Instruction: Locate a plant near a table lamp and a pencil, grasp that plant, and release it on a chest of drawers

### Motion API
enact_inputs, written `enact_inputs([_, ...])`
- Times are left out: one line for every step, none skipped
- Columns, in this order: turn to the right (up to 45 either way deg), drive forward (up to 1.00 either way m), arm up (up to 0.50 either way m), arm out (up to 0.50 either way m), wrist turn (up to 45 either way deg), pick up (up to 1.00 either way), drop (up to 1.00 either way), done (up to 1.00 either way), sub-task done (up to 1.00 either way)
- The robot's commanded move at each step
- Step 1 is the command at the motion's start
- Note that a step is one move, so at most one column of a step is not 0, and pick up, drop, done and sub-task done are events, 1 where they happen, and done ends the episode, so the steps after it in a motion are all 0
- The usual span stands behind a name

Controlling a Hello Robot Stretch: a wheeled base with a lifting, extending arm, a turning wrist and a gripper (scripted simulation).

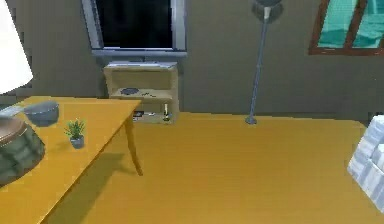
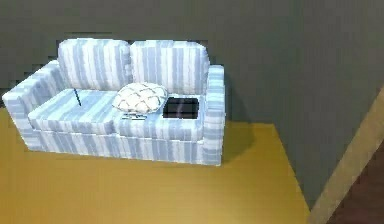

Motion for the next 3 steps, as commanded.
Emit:
enact_inputs([12.0,0.00,0.00,0.00,0.0,0.00,0.00,0.00,0.00])
enact_inputs([0.0,0.10,0.00,0.00,0.0,0.00,0.00,0.00,0.00])
enact_inputs([-45.0,0.00,0.00,0.00,0.0,0.00,0.00,0.00,0.00])
